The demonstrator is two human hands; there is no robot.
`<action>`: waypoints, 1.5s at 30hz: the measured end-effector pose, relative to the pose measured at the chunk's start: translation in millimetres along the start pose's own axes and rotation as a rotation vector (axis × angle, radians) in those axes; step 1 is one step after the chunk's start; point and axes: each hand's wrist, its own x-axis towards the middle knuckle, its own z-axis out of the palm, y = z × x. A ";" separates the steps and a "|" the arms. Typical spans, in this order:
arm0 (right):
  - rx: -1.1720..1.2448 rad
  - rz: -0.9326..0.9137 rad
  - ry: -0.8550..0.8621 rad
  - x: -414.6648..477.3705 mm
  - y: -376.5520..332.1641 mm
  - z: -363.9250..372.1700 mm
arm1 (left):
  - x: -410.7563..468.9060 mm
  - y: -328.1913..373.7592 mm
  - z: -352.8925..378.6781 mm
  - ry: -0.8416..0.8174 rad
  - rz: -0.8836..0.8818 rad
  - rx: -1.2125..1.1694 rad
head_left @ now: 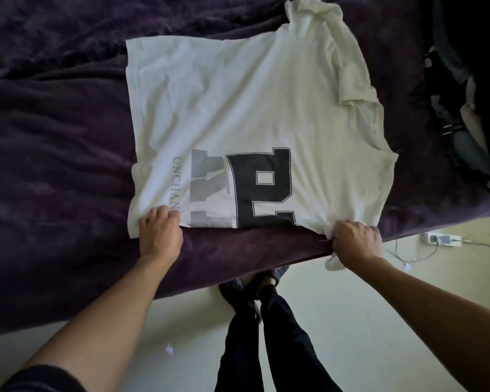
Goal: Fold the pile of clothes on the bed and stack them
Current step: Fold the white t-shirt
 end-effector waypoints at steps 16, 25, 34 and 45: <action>0.206 -0.276 0.201 133.6 28.6 -289.1 | 81.3 -54.2 -174.3 0.226 -0.266 -0.289; 0.017 -0.272 0.235 344.6 -32.0 -379.4 | 260.8 -49.1 -224.5 0.322 -0.434 -0.282; 0.565 -0.007 0.358 432.9 -59.7 -337.8 | 332.1 34.3 -179.7 0.293 -0.249 -0.225; 1.025 -0.116 0.103 457.7 -53.8 -336.3 | 338.5 55.7 -123.0 -0.361 -0.097 -0.211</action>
